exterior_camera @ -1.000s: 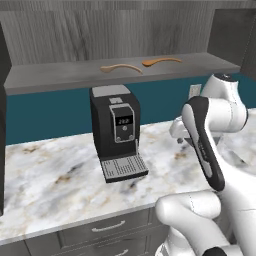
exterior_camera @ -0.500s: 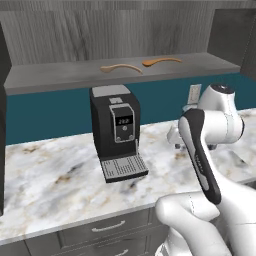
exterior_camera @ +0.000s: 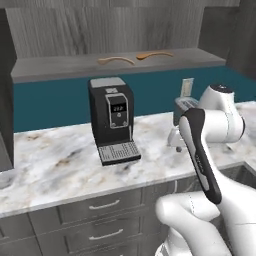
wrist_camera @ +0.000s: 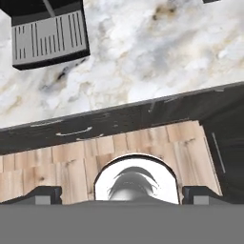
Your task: Organize the utensils by type. Pick up the wooden spoons from the counter and place them in the open cabinet. Then pick up the metallic utensils from the counter and place them in the open drawer.
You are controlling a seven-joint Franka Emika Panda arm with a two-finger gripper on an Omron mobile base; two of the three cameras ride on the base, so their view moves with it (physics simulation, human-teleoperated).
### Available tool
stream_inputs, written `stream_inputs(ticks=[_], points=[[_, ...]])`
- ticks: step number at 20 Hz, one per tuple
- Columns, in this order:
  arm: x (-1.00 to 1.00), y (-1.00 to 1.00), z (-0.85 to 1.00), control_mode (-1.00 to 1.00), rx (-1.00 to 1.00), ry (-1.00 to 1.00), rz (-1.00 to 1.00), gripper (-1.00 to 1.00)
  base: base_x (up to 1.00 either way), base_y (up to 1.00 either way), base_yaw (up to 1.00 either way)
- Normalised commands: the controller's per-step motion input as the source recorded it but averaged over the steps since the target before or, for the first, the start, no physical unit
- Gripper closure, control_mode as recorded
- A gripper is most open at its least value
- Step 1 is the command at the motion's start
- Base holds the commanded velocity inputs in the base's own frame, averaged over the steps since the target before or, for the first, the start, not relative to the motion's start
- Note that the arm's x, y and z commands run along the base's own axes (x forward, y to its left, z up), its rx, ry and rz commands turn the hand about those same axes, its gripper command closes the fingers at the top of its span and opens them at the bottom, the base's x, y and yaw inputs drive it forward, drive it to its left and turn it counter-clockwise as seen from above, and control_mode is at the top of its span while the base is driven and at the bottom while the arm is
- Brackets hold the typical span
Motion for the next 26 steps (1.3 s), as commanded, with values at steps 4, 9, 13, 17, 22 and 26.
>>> stream_inputs(ticks=[4,9,13,17,22,26], points=[[0.00,0.00,0.00,1.00,0.00,0.00,0.00,-1.00,-0.54,0.17,0.38],[0.00,0.00,0.00,1.00,0.00,0.00,0.00,-1.00,-0.41,0.21,0.87],[0.00,0.00,0.00,1.00,0.00,0.00,0.00,-1.00,-0.24,0.11,1.00],[0.00,0.00,0.00,1.00,0.00,0.00,0.00,-1.00,-0.21,0.03,1.00],[0.00,0.00,0.00,1.00,0.00,0.00,0.00,-1.00,-0.22,0.08,1.00],[0.00,0.00,0.00,1.00,0.00,0.00,0.00,-1.00,-0.20,0.17,1.00]])
